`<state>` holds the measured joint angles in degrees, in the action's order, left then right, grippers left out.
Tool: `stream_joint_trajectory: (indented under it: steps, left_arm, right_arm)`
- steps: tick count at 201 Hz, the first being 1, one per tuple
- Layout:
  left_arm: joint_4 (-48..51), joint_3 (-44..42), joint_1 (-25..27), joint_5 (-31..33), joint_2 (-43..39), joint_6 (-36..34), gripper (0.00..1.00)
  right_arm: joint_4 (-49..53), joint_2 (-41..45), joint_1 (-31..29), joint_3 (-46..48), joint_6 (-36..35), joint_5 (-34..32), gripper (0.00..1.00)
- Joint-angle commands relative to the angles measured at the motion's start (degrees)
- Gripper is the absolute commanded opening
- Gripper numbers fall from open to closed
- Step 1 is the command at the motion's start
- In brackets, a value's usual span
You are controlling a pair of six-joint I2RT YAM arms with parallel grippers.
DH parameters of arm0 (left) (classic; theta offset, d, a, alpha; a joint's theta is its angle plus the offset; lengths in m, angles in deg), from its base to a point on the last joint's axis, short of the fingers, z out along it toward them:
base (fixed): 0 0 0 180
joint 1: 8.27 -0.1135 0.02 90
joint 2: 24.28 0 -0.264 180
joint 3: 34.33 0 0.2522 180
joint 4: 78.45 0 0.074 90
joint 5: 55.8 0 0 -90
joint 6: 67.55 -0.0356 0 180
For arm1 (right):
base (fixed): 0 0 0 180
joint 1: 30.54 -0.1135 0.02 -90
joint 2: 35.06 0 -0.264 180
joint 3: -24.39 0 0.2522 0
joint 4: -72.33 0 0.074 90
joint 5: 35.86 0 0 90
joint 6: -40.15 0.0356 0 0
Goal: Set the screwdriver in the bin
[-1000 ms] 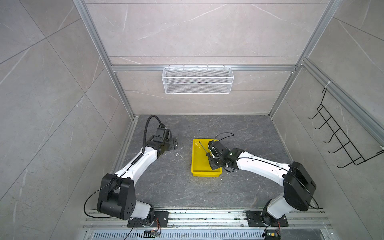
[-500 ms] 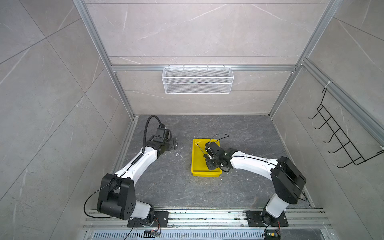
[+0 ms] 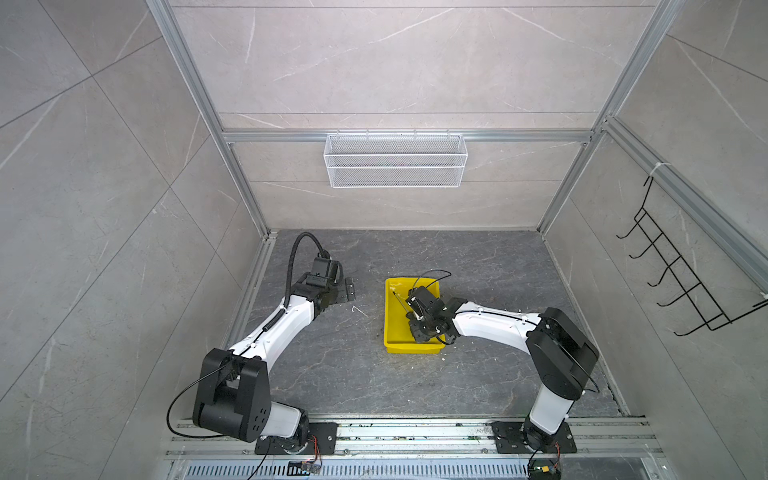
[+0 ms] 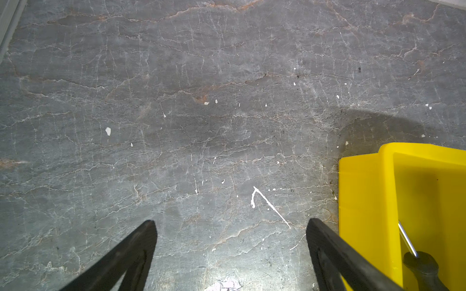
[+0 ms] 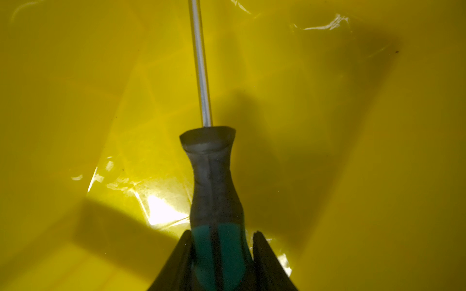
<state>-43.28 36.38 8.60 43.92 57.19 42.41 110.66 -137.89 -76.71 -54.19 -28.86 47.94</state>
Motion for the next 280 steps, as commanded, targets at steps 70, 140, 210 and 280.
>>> stream_joint_trajectory:
  steps: [70,140,210,280]
  left_arm:
    - [-0.92,-1.07,0.19,1.21,-3.06,-0.15,0.96]
    - [-2.01,-3.00,0.18,1.96,-7.59,-1.41,1.00]
    - [-6.27,-5.73,0.15,11.88,-13.41,-7.23,1.00]
    - [-26.12,-19.27,-0.34,24.49,-22.04,-15.98,1.00]
  right_arm:
    - [-2.19,2.21,-0.29,-1.36,-0.92,-1.88,0.56]
    - [-8.34,16.62,-0.26,2.22,-4.63,-2.65,0.67]
    - [-4.44,27.01,4.68,2.52,-12.35,-15.51,0.99]
    - [-11.12,37.27,21.62,13.80,-11.02,-14.47,0.99]
